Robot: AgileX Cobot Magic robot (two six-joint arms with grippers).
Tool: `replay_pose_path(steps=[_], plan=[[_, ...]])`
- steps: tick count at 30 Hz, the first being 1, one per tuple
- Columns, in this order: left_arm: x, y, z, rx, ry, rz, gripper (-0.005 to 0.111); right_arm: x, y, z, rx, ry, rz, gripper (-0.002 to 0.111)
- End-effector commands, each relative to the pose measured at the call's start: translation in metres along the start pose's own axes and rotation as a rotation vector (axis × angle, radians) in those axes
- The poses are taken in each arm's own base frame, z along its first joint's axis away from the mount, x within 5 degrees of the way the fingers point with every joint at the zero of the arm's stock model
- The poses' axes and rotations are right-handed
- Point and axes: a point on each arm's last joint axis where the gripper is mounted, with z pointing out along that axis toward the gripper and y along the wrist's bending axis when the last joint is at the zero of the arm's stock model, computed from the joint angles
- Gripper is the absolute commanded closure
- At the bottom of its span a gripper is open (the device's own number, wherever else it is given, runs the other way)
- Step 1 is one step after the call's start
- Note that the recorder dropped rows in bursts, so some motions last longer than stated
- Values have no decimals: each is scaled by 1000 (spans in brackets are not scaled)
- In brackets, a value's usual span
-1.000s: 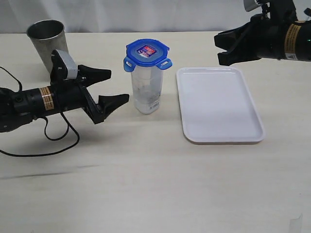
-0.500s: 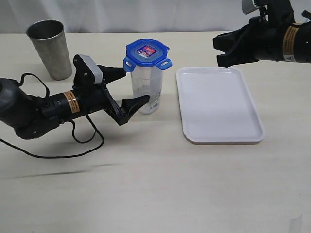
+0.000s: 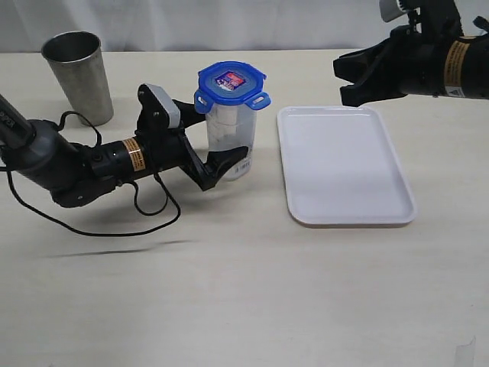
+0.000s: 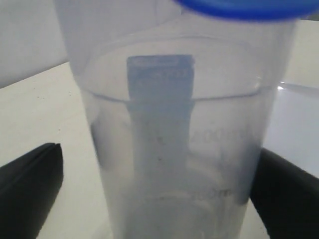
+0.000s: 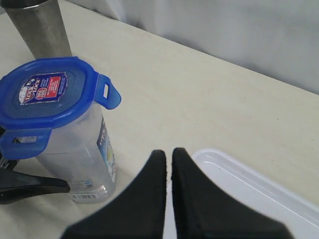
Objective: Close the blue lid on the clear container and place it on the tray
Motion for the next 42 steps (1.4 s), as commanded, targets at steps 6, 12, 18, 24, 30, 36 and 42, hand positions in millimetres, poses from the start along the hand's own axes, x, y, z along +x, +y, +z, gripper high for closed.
replay_pose_path(steps=[6,12,18,24,30,36,42], plan=[[-7,-9,20,39,3,21,14,2,1,1,-10,1,9,104],[-7,-7,22,24,28,25,14,2,1,1,-10,1,9,104],[-7,-7,22,24,28,33,19,2,1,1,-10,1,9,104],[-5,-7,22,26,44,55,59,2,1,1,-10,1,9,104],[0,-8,22,37,96,67,105,-3,7,1,-83,-36,3,104],[-3,-7,19,76,108,46,107,-14,13,5,-91,-46,-3,100],[-14,2,4,167,82,7,107,-48,32,17,16,-10,106,78]])
